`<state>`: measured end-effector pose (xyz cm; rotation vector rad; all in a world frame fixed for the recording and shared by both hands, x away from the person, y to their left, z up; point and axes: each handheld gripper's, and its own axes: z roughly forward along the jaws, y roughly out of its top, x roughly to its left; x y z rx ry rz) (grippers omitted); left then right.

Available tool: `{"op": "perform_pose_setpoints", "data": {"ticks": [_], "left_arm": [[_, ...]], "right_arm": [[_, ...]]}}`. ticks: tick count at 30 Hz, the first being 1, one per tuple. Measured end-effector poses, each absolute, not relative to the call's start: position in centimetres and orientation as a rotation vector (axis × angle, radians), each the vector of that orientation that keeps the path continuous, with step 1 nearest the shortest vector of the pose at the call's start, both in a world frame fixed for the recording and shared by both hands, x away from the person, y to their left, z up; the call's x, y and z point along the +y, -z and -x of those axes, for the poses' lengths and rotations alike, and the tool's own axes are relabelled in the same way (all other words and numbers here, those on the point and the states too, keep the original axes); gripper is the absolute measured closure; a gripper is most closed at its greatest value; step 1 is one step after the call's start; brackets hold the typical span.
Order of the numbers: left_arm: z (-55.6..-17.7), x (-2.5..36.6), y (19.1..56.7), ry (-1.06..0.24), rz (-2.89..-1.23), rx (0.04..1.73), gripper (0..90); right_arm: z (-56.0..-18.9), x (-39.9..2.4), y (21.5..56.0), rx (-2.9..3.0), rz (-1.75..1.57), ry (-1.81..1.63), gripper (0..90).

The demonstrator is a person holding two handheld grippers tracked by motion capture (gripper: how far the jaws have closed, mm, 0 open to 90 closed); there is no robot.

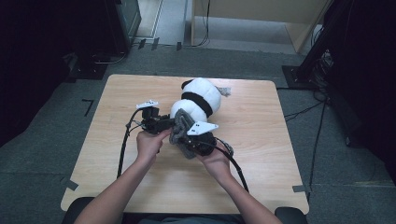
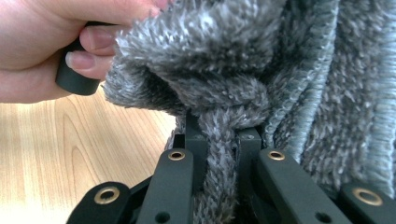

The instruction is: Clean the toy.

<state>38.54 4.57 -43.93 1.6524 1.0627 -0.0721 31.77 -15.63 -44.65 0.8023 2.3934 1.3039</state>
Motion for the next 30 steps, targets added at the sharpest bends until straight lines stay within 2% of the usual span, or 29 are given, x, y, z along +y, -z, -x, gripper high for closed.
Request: {"op": "perform_pose_setpoints", "data": {"ticks": [9, 20, 30], "left_arm": [[-38.5, 4.8, 43.7, 0.105, -1.61, 1.053, 55.6], [-38.7, 5.0, 44.2, 0.127, -1.619, 1.06, 55.6], [-38.8, 5.6, 44.2, 0.165, -1.59, 1.061, 55.6]], "right_arm": [[-32.1, -14.9, 46.4, 2.45, -0.81, -1.181, 82.1], [-32.7, -15.9, 47.6, 2.429, -0.771, -1.138, 82.2], [-34.2, -17.6, 48.8, 2.451, -0.941, -1.074, 82.1]]}}
